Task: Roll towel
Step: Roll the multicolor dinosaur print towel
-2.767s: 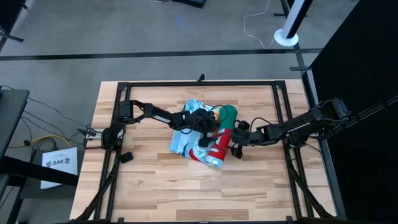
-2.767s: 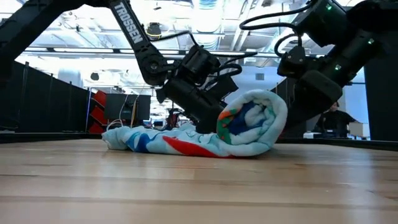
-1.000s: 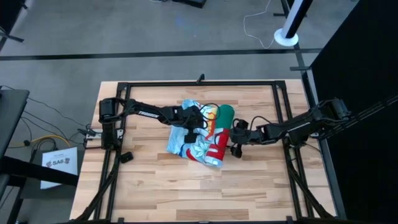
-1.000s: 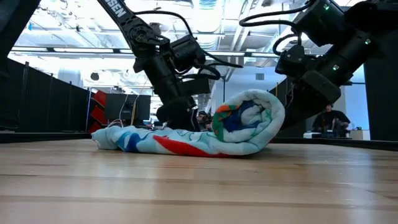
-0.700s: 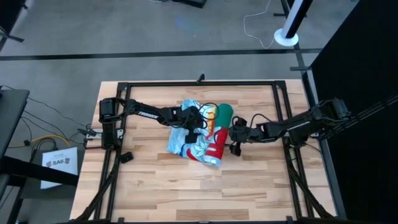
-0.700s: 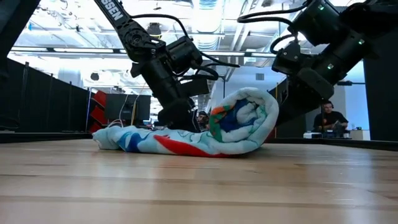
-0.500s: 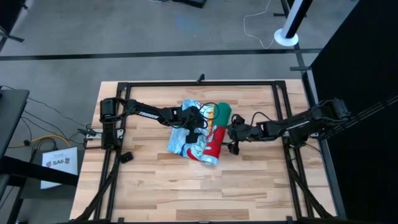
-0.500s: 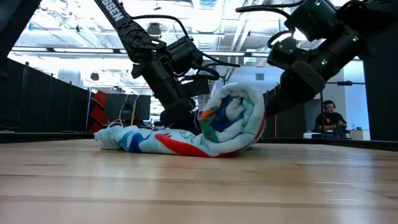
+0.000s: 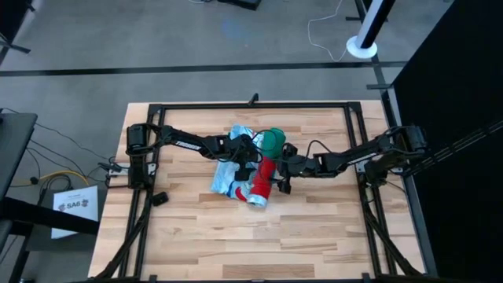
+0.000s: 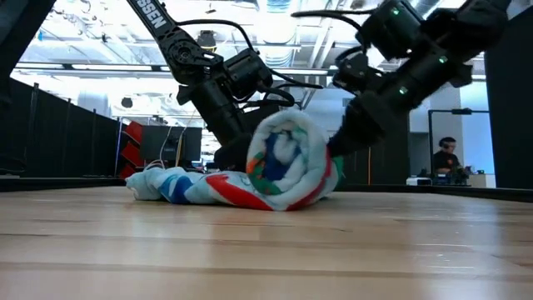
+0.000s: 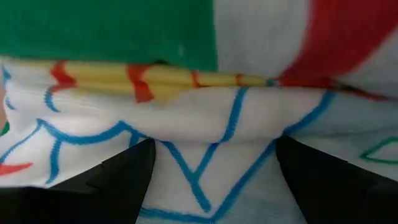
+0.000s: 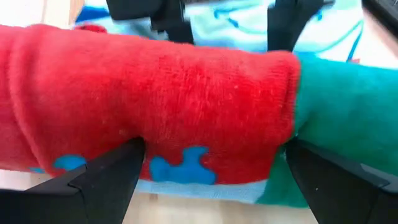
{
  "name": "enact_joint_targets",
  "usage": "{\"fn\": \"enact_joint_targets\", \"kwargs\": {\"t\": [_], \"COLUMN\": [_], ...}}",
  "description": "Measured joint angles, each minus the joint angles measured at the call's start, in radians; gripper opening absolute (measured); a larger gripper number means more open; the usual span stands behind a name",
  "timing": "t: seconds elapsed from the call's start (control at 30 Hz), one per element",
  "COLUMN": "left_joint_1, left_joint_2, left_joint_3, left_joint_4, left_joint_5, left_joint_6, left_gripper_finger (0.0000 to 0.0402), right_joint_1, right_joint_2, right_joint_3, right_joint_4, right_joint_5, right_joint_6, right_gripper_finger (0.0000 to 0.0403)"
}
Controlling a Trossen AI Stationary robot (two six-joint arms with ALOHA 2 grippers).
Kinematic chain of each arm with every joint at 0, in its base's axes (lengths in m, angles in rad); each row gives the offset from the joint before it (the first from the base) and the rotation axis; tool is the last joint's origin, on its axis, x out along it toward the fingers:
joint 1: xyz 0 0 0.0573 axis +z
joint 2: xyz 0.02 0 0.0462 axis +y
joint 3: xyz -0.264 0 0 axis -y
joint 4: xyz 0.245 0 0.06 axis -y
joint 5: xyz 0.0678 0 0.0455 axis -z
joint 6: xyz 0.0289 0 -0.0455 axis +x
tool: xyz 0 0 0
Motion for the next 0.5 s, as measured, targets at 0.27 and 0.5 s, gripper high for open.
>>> {"fn": "enact_joint_targets", "kwargs": {"t": [0.27, 0.5], "left_joint_1": [0.0, 0.0], "left_joint_2": [0.0, 0.0], "left_joint_3": [0.001, 0.002], "left_joint_4": [0.001, -0.004], "left_joint_5": [-0.002, -0.006], "left_joint_6": [0.005, 0.001], "left_gripper_finger": [0.0324, 0.0324], "right_joint_1": [-0.051, -0.072], "right_joint_2": [0.051, 0.128], "right_joint_3": [0.062, 0.119], "right_joint_4": [0.04, 0.079], "right_joint_5": [-0.021, -0.047], "right_joint_6": [-0.036, -0.036], "right_gripper_finger": [0.0377, 0.0377]}}
